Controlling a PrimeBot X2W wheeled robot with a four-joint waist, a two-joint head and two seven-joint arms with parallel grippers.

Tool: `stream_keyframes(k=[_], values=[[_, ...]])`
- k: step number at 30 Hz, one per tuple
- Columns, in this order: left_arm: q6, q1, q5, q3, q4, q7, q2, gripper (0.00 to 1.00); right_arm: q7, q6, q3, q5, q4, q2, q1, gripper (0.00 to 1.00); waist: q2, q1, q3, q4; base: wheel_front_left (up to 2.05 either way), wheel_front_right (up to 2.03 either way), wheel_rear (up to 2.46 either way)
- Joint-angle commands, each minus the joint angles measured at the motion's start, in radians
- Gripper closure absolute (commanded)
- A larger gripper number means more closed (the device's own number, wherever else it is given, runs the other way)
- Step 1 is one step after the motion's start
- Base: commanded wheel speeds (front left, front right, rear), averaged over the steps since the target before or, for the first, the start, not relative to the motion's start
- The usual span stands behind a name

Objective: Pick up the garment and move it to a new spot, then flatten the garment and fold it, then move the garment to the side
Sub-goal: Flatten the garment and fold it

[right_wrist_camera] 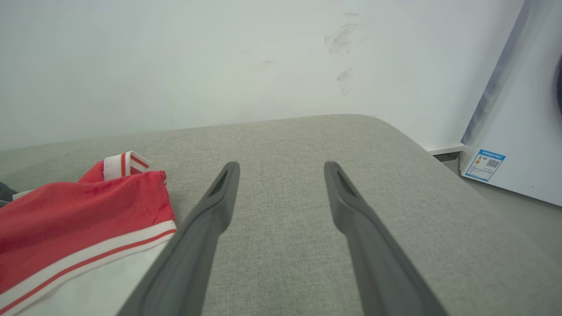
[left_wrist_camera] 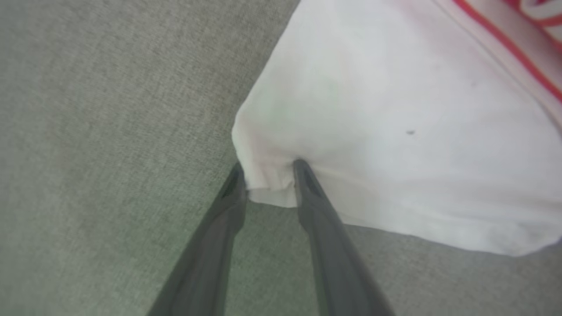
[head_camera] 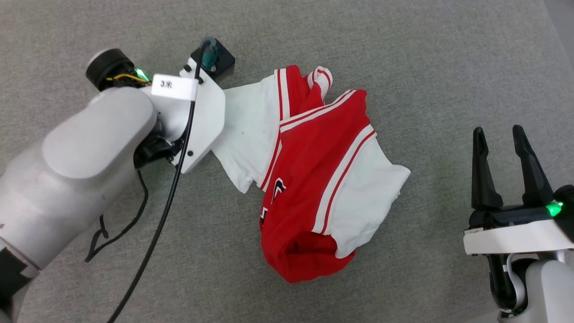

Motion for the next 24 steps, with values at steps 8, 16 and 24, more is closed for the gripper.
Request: stream_keyframes(k=[8,16,24], values=[[0.001,0.02,-0.022,-0.018,0.064,-0.209,-0.013,1.0,-0.002,-0.001,-0.016,-0.037,0.006,0.002,0.024,0.0,0.0,0.0001,-0.08,0.071,0.0,0.0,0.0],[0.001,0.066,-0.095,0.017,0.129,-0.349,0.04,1.0,-0.002,-0.001,-0.027,-0.074,0.008,0.002,0.06,0.0,0.0,0.0001,-0.152,0.162,0.0,0.0,0.0],[0.009,0.173,-0.169,0.041,0.205,-0.384,0.145,1.0,-0.002,-0.001,-0.038,-0.094,0.004,0.002,0.084,0.0,0.0,0.0001,-0.179,0.223,0.0,0.0,0.0]])
